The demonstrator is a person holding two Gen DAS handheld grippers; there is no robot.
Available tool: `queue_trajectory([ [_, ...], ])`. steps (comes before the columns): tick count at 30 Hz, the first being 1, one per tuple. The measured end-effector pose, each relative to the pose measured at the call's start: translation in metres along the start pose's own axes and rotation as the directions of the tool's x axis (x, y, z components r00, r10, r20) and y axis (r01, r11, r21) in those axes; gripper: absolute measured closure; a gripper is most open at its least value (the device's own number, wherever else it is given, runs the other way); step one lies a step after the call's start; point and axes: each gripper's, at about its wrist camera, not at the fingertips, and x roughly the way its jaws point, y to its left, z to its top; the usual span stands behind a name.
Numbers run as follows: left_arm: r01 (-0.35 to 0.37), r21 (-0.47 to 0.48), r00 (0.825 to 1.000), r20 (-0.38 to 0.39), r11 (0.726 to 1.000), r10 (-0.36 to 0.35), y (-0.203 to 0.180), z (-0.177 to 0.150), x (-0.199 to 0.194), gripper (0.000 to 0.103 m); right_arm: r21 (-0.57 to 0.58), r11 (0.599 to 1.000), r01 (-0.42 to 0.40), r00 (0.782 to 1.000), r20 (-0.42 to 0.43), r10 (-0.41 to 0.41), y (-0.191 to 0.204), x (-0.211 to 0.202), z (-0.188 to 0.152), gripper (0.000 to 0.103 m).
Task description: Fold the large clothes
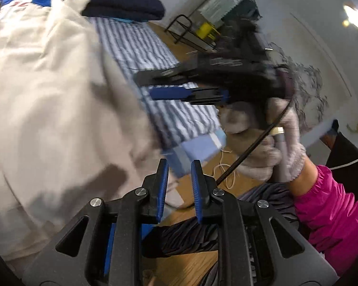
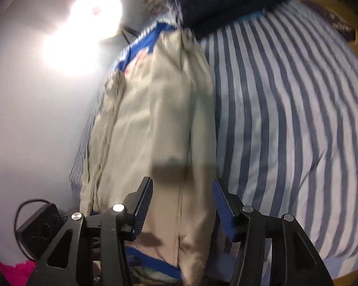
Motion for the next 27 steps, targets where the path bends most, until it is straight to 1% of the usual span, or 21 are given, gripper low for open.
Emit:
queue_trajectory([
  [1,0.001,0.016,1.0,0.004,1.0,-0.001,-0.004,-0.001,-0.004,0.086,-0.012,1.0,0.017,1.0,0.0,-0.017,0.0,0.004,0.001,0.049],
  [3,-0.025,0.044,1.0,0.02,0.999,0.024,-0.006,-0.002,-0.015,0.086,-0.005,1.0,0.004,1.0,0.008,-0.004,0.0,0.008,0.008,0.049],
  [5,-0.069,0.051,0.997,0.045,0.996,0.067,-0.004,-0.004,-0.03,0.086,0.014,0.999,-0.052,0.998,0.032,0.052,-0.001,0.01,0.022,0.049],
  [6,-0.086,0.048,0.995,0.055,0.995,0.083,0.0,-0.004,-0.035,0.086,0.016,0.998,-0.066,0.997,0.034,0.065,0.0,0.011,0.03,0.049],
  [8,-0.122,0.027,0.991,0.061,0.992,0.12,0.012,-0.006,-0.044,0.086,-0.013,0.999,-0.052,0.999,0.015,0.052,0.004,0.017,0.043,0.049],
  [10,-0.146,0.006,0.988,0.054,0.989,0.145,0.02,-0.01,-0.048,0.086,-0.014,0.997,-0.072,0.997,-0.031,0.071,0.005,0.028,0.05,0.049],
  [13,-0.187,-0.018,0.981,0.04,0.982,0.188,0.032,-0.024,-0.053,0.085,-0.013,0.998,-0.063,0.996,-0.071,0.062,0.005,0.04,0.041,0.049],
  [15,-0.194,-0.042,0.98,0.029,0.98,0.195,0.038,-0.03,-0.053,0.085,-0.037,0.998,-0.051,0.995,-0.092,0.048,0.007,0.045,0.032,0.05],
  [17,-0.196,-0.055,0.98,0.008,0.979,0.197,0.045,-0.033,-0.048,0.084,-0.05,0.998,-0.024,0.994,-0.105,0.019,0.008,0.052,0.025,0.053],
  [18,-0.201,-0.051,0.98,0.001,0.978,0.201,0.045,-0.033,-0.046,0.084,-0.048,0.999,-0.006,0.995,-0.099,0.001,0.008,0.054,0.024,0.061],
  [19,-0.207,-0.04,0.978,-0.006,0.977,0.207,0.045,-0.034,-0.042,0.084,-0.045,0.999,0.001,0.996,-0.092,-0.005,0.008,0.056,0.024,0.074],
  [20,-0.209,-0.035,0.978,-0.011,0.977,0.208,0.045,-0.034,-0.039,0.084,-0.045,0.999,0.004,0.997,-0.083,-0.007,0.008,0.056,0.025,0.08],
  [21,-0.208,-0.033,0.978,-0.014,0.978,0.208,0.045,-0.034,-0.036,0.084,-0.047,0.999,0.002,0.998,-0.069,-0.005,0.01,0.055,0.027,0.096],
  [22,-0.208,-0.032,0.978,-0.016,0.978,0.207,0.044,-0.037,-0.034,0.084,-0.052,0.999,-0.006,0.999,-0.053,0.003,0.014,0.052,0.029,0.103],
  [25,-0.209,-0.02,0.978,-0.014,0.978,0.208,0.04,-0.034,-0.031,0.084,-0.107,0.993,0.046,0.999,0.006,-0.046,0.027,0.039,0.036,0.103],
  [27,-0.211,-0.012,0.977,-0.004,0.977,0.211,0.035,-0.033,-0.03,0.082,-0.108,0.993,0.044,0.999,0.015,-0.043,0.026,0.035,0.04,0.103],
])
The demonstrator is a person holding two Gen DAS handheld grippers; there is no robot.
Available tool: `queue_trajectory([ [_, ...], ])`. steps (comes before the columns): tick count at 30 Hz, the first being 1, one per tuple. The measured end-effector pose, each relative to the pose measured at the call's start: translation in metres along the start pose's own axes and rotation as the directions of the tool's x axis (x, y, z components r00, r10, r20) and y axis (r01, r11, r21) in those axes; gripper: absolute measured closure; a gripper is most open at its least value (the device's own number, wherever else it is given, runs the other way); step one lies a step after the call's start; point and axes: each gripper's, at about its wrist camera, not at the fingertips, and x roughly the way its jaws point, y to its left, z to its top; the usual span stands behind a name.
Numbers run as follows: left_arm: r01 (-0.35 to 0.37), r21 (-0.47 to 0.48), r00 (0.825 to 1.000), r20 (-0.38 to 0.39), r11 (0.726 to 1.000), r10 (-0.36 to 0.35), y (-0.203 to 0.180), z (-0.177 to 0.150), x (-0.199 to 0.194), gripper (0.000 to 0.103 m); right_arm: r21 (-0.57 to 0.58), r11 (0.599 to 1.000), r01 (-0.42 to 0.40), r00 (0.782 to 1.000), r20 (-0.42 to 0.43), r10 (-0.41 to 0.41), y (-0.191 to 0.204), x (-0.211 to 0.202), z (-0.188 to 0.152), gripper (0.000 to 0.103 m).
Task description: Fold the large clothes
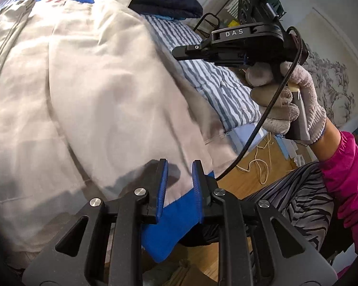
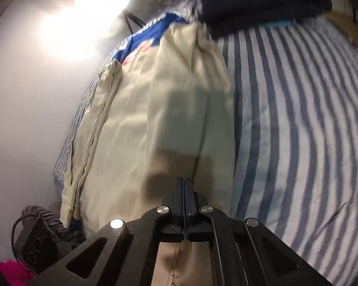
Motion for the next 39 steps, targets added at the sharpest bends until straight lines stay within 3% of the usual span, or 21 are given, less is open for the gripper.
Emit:
queue_trajectory([
  [2,-0.003,0.0,1.0,0.007,1.0,0.003,0.001,0.0,-0.002,0.077,0.031,1.0,0.0,1.0,-0.023,0.001,-0.008,0.002,0.001,0.085],
  [3,-0.004,-0.003,1.0,0.007,1.0,0.004,0.002,-0.002,-0.003,0.076,0.061,0.998,-0.025,0.999,-0.04,0.028,-0.014,0.007,0.0,0.055],
  [4,-0.007,-0.005,1.0,0.006,1.0,0.008,0.005,-0.001,-0.002,0.076,0.08,0.996,-0.048,0.997,-0.052,0.052,-0.017,0.011,-0.002,0.045],
  [8,-0.027,-0.02,1.0,-0.004,0.999,0.027,0.013,0.0,0.001,0.076,0.076,0.996,-0.055,0.994,-0.093,0.062,-0.018,0.025,-0.01,0.054],
  [11,-0.036,-0.036,0.999,-0.02,0.999,0.036,0.019,0.0,0.005,0.076,0.082,0.997,-0.016,0.998,-0.057,0.02,-0.015,0.016,-0.011,0.063],
  [13,-0.028,-0.043,0.999,-0.017,0.999,0.027,0.022,-0.001,0.005,0.076,0.086,0.993,-0.082,0.996,-0.01,0.083,-0.01,0.0,-0.014,0.064],
  [16,-0.027,-0.04,1.0,-0.017,0.999,0.026,0.022,-0.001,0.006,0.076,0.075,0.985,-0.156,0.987,-0.014,0.157,-0.005,-0.005,-0.019,0.064],
  [20,-0.022,-0.045,1.0,-0.018,0.999,0.021,0.024,-0.001,0.008,0.076,0.128,0.984,-0.124,0.984,-0.108,0.138,-0.017,0.028,-0.025,0.064],
  [23,-0.02,-0.048,1.0,-0.018,0.999,0.019,0.025,0.0,0.006,0.076,0.194,0.967,-0.165,0.978,-0.096,0.186,-0.029,0.034,-0.026,0.067],
  [24,-0.021,-0.048,1.0,-0.017,0.999,0.02,0.025,0.0,0.006,0.076,0.201,0.965,-0.169,0.98,-0.075,0.187,-0.03,0.03,-0.025,0.073],
  [25,-0.022,-0.051,1.0,-0.016,0.998,0.021,0.024,0.001,0.006,0.076,0.191,0.966,-0.173,0.981,-0.054,0.186,-0.028,0.027,-0.025,0.091],
  [26,-0.018,-0.055,1.0,-0.015,0.998,0.017,0.024,0.001,0.006,0.076,0.175,0.971,-0.16,0.984,-0.049,0.171,-0.024,0.023,-0.024,0.1],
  [27,-0.01,-0.06,1.0,-0.015,0.998,0.009,0.023,0.003,0.006,0.076,0.138,0.981,-0.133,0.989,-0.042,0.14,-0.017,0.017,-0.021,0.102],
  [29,0.003,-0.061,1.0,-0.012,0.998,-0.004,0.021,0.005,0.006,0.076,0.077,0.994,-0.073,0.997,-0.026,0.075,-0.003,0.006,-0.016,0.103],
  [32,0.015,-0.04,1.0,-0.012,0.999,-0.016,0.011,0.009,0.01,0.076,0.074,0.997,-0.017,1.0,0.021,0.016,-0.004,-0.013,-0.006,0.103],
  [36,0.003,0.0,1.0,-0.02,1.0,-0.003,-0.002,0.012,0.021,0.076,0.064,0.994,0.086,0.996,-0.021,-0.085,-0.019,-0.002,-0.006,0.103],
  [39,-0.001,0.037,0.999,-0.034,0.999,0.002,-0.015,0.012,0.029,0.076,0.106,0.994,0.042,0.997,-0.074,-0.034,-0.035,0.011,-0.011,0.097],
])
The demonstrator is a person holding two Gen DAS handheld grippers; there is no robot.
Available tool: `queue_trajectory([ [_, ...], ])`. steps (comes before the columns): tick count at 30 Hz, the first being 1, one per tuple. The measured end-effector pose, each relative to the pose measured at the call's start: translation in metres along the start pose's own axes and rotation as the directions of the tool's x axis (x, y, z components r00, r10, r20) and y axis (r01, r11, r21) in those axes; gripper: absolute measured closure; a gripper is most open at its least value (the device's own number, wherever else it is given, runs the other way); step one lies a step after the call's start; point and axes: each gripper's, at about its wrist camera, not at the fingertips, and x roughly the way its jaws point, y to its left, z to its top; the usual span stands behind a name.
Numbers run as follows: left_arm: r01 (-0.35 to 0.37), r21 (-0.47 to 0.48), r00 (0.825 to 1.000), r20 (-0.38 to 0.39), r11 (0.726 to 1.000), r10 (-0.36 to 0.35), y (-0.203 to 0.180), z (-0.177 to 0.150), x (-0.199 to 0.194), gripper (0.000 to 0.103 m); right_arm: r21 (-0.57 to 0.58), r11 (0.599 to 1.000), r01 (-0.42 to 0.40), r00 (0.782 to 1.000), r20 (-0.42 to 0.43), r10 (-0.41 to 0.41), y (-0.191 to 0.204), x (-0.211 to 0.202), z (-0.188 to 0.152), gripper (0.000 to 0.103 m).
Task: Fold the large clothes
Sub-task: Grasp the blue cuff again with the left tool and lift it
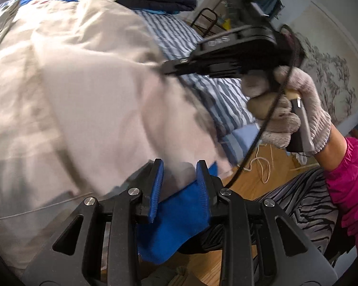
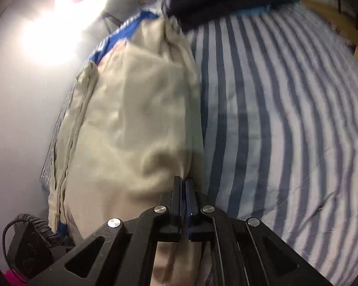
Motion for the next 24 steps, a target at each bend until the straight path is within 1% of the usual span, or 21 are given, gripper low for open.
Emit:
queue_trajectory([
  [1,0.002,0.019,1.0,-0.008,1.0,-0.002,-0.006,-0.001,0.002,0.076,0.021,1.0,-0.018,1.0,0.005,0.018,-0.004,-0.001,-0.002,0.092],
  [2,0.003,0.032,1.0,-0.012,0.999,-0.003,-0.011,-0.002,0.003,0.073,0.042,0.998,-0.046,0.999,0.012,0.045,-0.007,-0.004,-0.003,0.09],
  [3,0.004,0.047,1.0,-0.015,0.999,-0.003,-0.016,-0.002,0.004,0.069,0.059,0.995,-0.08,0.997,0.025,0.079,-0.011,-0.011,-0.007,0.08],
  [4,-0.004,0.066,1.0,-0.019,0.998,0.005,-0.022,-0.003,0.006,0.066,0.068,0.991,-0.117,0.992,0.05,0.113,-0.013,-0.023,-0.011,0.073],
  [6,-0.021,0.073,0.999,-0.031,0.997,0.023,-0.028,-0.002,0.012,0.057,0.073,0.99,-0.122,0.989,0.087,0.116,-0.016,-0.042,-0.02,0.073],
  [8,-0.025,0.07,0.999,-0.045,0.997,0.029,-0.034,0.003,0.021,0.054,0.094,0.987,-0.132,0.985,0.126,0.12,-0.019,-0.059,-0.029,0.072],
  [9,-0.037,0.081,0.998,-0.055,0.996,0.042,-0.038,0.005,0.026,0.05,0.11,0.983,-0.149,0.98,0.153,0.131,-0.023,-0.07,-0.035,0.072],
  [11,-0.065,0.113,0.995,-0.068,0.991,0.073,-0.045,0.009,0.035,0.044,0.128,0.974,-0.187,0.966,0.206,0.159,-0.03,-0.094,-0.044,0.072],
  [12,-0.073,0.12,0.994,-0.071,0.99,0.082,-0.047,0.01,0.038,0.043,0.132,0.969,-0.207,0.957,0.233,0.173,-0.033,-0.106,-0.05,0.072],
  [14,-0.071,0.129,0.994,-0.076,0.989,0.081,-0.048,0.013,0.045,0.043,0.129,0.963,-0.237,0.936,0.298,0.19,-0.038,-0.134,-0.057,0.072],
  [15,-0.068,0.127,0.994,-0.074,0.99,0.078,-0.047,0.015,0.048,0.04,0.117,0.963,-0.244,0.923,0.332,0.194,-0.04,-0.149,-0.062,0.071],
  [16,-0.062,0.117,0.994,-0.078,0.991,0.071,-0.047,0.018,0.052,0.038,0.108,0.964,-0.243,0.914,0.358,0.19,-0.042,-0.16,-0.067,0.069],
  [18,-0.075,0.101,0.993,-0.083,0.992,0.084,-0.05,0.021,0.056,0.036,0.104,0.97,-0.219,0.898,0.411,0.158,-0.047,-0.182,-0.077,0.068],
  [19,-0.077,0.098,0.993,-0.087,0.992,0.086,-0.053,0.024,0.06,0.033,0.107,0.972,-0.21,0.893,0.425,0.146,-0.051,-0.189,-0.082,0.068],
  [20,-0.083,0.11,0.992,-0.089,0.99,0.093,-0.056,0.025,0.063,0.027,0.111,0.972,-0.209,0.889,0.436,0.141,-0.054,-0.192,-0.085,0.068],
  [21,-0.097,0.136,0.989,-0.094,0.986,0.11,-0.062,0.028,0.068,0.022,0.119,0.97,-0.211,0.886,0.444,0.138,-0.057,-0.195,-0.088,0.068],
  [22,-0.119,0.184,0.986,-0.097,0.976,0.138,-0.07,0.026,0.072,0.02,0.138,0.967,-0.214,0.88,0.456,0.13,-0.063,-0.2,-0.092,0.068],
  [23,-0.157,0.247,0.978,-0.093,0.956,0.185,-0.078,0.023,0.077,0.019,0.15,0.964,-0.219,0.876,0.466,0.127,-0.068,-0.203,-0.094,0.068],
  [24,-0.19,0.291,0.972,-0.082,0.938,0.222,-0.085,0.018,0.08,0.019,0.163,0.96,-0.228,0.871,0.475,0.126,-0.073,-0.206,-0.096,0.068],
])
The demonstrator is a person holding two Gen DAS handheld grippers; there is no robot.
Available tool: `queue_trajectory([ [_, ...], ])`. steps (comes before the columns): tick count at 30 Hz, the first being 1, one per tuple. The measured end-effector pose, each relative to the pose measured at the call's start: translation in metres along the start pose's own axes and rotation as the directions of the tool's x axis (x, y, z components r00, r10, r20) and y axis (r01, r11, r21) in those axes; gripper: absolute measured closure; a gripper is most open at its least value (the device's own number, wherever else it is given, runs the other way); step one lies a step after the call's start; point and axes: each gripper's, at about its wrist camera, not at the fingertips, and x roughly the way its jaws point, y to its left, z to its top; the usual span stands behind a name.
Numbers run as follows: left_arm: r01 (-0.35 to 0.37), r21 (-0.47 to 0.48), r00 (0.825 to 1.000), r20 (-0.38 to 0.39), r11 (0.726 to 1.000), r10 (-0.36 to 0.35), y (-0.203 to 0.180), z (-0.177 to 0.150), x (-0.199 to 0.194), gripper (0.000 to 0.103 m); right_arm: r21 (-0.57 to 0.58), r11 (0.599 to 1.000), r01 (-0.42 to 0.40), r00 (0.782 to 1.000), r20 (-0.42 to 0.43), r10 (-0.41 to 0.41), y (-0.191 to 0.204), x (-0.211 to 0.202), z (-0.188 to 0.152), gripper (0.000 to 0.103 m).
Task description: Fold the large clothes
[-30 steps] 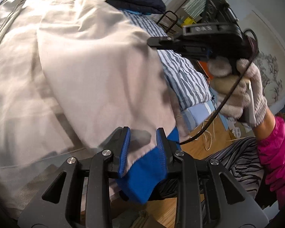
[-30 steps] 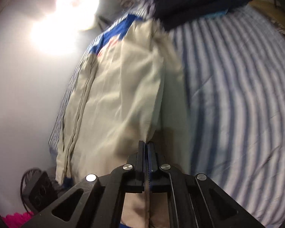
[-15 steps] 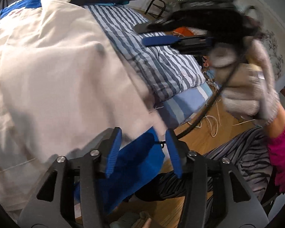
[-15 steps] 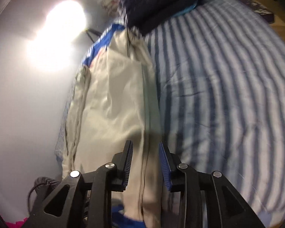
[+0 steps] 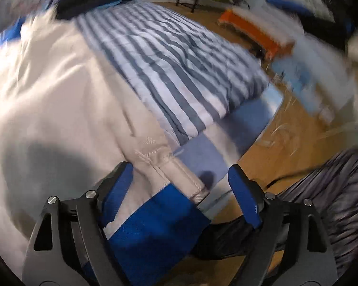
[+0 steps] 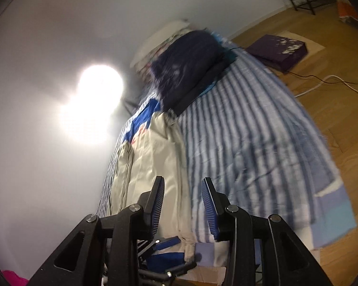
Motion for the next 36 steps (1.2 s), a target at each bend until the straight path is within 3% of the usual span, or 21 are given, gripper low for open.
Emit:
queue_trajectory([
  [2,-0.063,0.077,0.998,0.024,0.995,0.061,-0.011,-0.007,0.003,0.019,0.036,0.999,-0.009,1.0,0.008,0.009,-0.007,-0.004,0.001,0.068],
  [4,-0.086,0.103,0.995,0.05,0.991,0.081,-0.011,-0.012,0.002,0.026,0.042,0.999,-0.002,1.0,0.003,0.001,-0.008,-0.004,0.002,0.068],
  [5,-0.098,0.102,0.994,0.057,0.99,0.093,-0.009,-0.012,0.002,0.039,0.037,0.999,0.003,1.0,0.0,-0.003,-0.007,-0.002,0.003,0.068],
  [6,-0.107,0.101,0.993,0.062,0.989,0.101,-0.006,-0.013,0.001,0.045,0.034,0.999,0.007,1.0,-0.004,-0.007,-0.005,0.002,0.002,0.068],
  [7,-0.082,0.1,0.995,0.065,0.992,0.075,0.0,-0.014,-0.002,0.047,0.025,1.0,0.009,1.0,-0.011,-0.008,-0.001,0.005,0.003,0.068],
  [10,-0.068,0.094,0.995,0.075,0.993,0.061,0.012,-0.015,-0.007,0.078,0.013,1.0,0.001,0.999,-0.032,-0.001,0.002,0.009,0.004,0.068],
  [11,-0.027,0.051,0.997,0.079,0.998,0.023,0.02,-0.015,-0.012,0.086,0.009,1.0,-0.001,0.999,-0.043,0.001,0.005,0.014,0.004,0.068],
  [14,0.113,-0.105,0.99,0.098,0.988,-0.103,0.046,-0.019,-0.031,0.09,-0.021,1.0,0.008,0.996,-0.092,-0.01,0.015,0.034,0.006,0.068],
  [17,0.242,-0.238,0.966,0.154,0.941,-0.209,0.069,-0.023,-0.054,0.091,-0.058,0.998,0.0,0.989,-0.151,-0.009,0.025,0.066,0.011,0.066],
  [18,0.272,-0.267,0.956,0.186,0.924,-0.227,0.076,-0.025,-0.064,0.091,-0.066,0.998,-0.01,0.986,-0.17,-0.002,0.028,0.078,0.012,0.059],
  [19,0.294,-0.285,0.948,0.209,0.912,-0.24,0.08,-0.027,-0.071,0.091,-0.078,0.997,-0.012,0.983,-0.186,-0.002,0.031,0.09,0.015,0.045],
  [21,0.334,-0.325,0.93,0.264,0.885,-0.254,0.092,-0.031,-0.091,0.092,-0.113,0.993,0.013,0.976,-0.213,-0.037,0.035,0.12,0.019,0.035],
  [28,0.374,-0.373,0.908,0.332,0.849,-0.254,0.108,-0.044,-0.119,0.092,-0.07,0.997,0.026,0.939,-0.339,-0.049,0.038,0.237,0.027,0.036],
  [29,0.38,-0.381,0.906,0.338,0.843,-0.255,0.11,-0.046,-0.119,0.092,-0.058,0.998,0.022,0.935,-0.353,-0.041,0.04,0.248,0.028,0.037],
  [30,0.382,-0.386,0.904,0.343,0.839,-0.254,0.111,-0.048,-0.12,0.092,-0.05,0.999,0.013,0.926,-0.375,-0.031,0.044,0.26,0.027,0.045],
  [31,0.386,-0.393,0.902,0.349,0.834,-0.253,0.113,-0.05,-0.12,0.092,-0.061,0.998,0.012,0.917,-0.397,-0.035,0.051,0.27,0.026,0.066],
  [33,0.398,-0.409,0.897,0.361,0.821,-0.255,0.117,-0.057,-0.122,0.093,-0.141,0.987,0.072,0.901,-0.415,-0.125,0.071,0.283,0.022,0.094],
  [36,0.415,-0.428,0.889,0.378,0.803,-0.258,0.125,-0.071,-0.131,0.093,-0.283,0.95,0.131,0.895,-0.378,-0.236,0.113,0.288,0.014,0.099],
])
